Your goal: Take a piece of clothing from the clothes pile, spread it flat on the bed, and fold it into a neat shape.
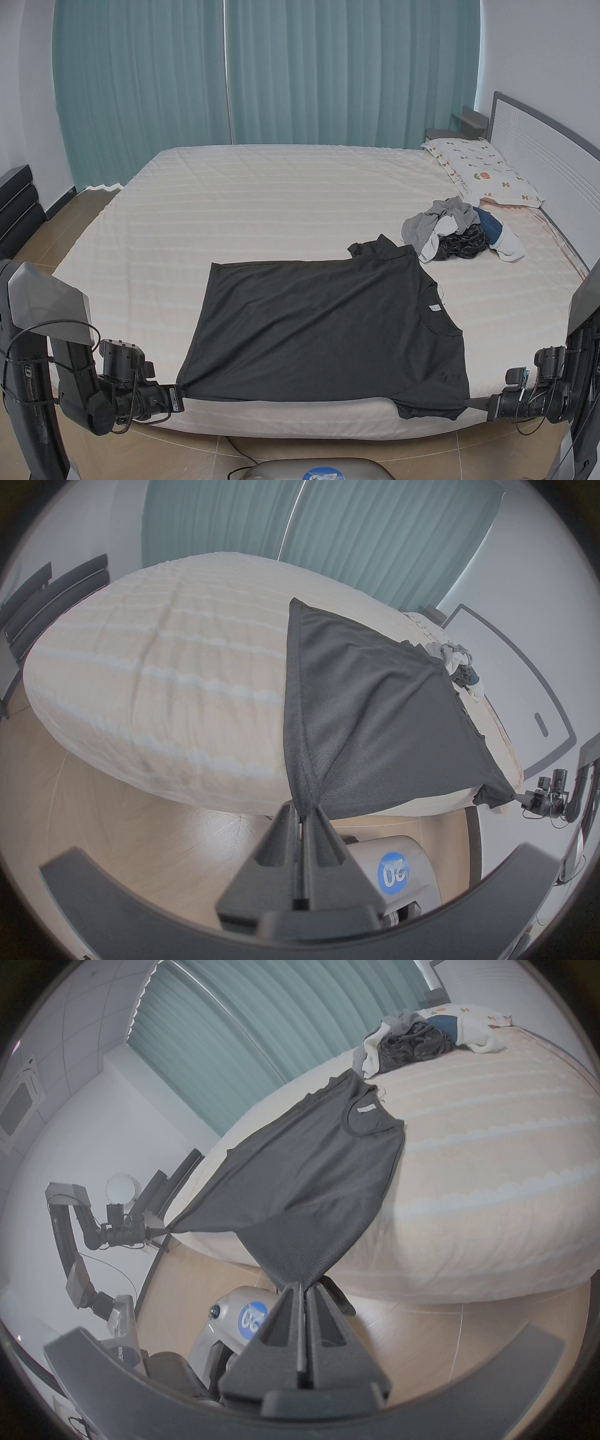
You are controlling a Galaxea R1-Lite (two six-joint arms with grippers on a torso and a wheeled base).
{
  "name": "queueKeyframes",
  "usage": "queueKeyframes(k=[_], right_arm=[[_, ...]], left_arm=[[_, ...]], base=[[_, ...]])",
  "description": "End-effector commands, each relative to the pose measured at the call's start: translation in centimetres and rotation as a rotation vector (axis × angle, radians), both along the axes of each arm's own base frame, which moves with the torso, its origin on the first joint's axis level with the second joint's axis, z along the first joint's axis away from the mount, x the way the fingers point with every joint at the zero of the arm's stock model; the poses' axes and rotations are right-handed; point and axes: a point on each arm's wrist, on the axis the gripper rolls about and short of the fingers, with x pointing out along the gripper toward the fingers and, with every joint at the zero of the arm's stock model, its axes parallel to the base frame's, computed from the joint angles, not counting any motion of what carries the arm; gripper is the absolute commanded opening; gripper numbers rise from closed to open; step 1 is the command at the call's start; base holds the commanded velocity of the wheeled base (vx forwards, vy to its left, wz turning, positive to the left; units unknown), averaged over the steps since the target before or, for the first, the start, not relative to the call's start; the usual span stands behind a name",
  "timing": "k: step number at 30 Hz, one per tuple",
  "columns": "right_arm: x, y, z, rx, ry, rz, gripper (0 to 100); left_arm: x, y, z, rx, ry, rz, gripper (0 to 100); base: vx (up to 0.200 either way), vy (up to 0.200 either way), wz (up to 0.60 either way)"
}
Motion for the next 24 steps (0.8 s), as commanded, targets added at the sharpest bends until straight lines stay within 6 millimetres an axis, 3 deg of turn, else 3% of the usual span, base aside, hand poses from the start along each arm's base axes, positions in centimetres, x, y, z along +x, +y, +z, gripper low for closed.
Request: queueKeyframes(k=[1, 24], right_arm=[[-0.6, 0.1, 0.4, -0.007, 0.015, 0.013, 0], [-2.9, 0.5, 1.6, -0.057, 0.116, 0.113, 0]], left_arm=[[-0.4, 0.1, -0.2, 0.010, 0.018, -0.009, 0], [-4.2, 1.3, -0.6, 0.173, 0.096, -0.193, 0]], base=[[0.000, 0.000, 0.00], [0.000, 0.000, 0.00]])
